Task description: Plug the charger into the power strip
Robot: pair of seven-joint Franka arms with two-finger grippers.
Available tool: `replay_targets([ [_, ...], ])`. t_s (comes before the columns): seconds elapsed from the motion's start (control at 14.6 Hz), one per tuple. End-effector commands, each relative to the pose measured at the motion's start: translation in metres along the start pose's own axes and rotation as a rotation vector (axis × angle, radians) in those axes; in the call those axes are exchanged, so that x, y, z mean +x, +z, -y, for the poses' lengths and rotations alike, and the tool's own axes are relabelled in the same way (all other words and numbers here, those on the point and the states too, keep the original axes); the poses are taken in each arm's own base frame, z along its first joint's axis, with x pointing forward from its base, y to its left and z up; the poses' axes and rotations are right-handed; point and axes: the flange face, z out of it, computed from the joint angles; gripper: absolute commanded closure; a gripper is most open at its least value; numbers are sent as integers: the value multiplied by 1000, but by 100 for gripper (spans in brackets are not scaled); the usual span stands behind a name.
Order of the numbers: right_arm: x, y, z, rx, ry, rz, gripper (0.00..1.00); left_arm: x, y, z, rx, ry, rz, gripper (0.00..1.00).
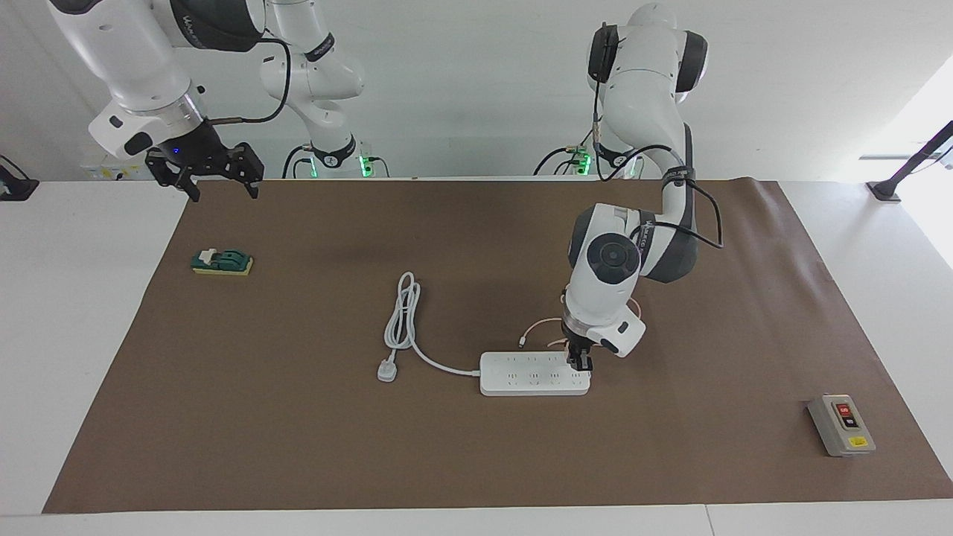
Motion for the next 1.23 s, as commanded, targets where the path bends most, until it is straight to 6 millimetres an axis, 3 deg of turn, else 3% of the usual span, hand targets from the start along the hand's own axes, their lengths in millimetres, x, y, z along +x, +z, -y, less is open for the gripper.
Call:
replay_targets([
  [0.0,-7,-1,-2,-19,-20,-3,0,13,28,5,49,15,-32,100],
  [0.48,-7,-1,-3,-19,-18,-3,0,12,32,5,45,15,-32,100],
  [0.62,-7,-1,-3,-19,-18,-3,0,20,22,1,32,9,-25,100],
  [0.68,-7,-1,-4,-19,-16,-3,0,26,14,-2,21,5,-21,66],
  [0.75,-7,-1,-3,-19,-18,-3,0,26,10,-3,14,3,-21,38],
  [0.82,-7,-1,-3,-19,-18,-3,0,27,0,-2,7,0,-17,0],
  [1.16,-7,-1,-3,-19,-18,-3,0,67,-57,-3,-11,3,-6,0],
])
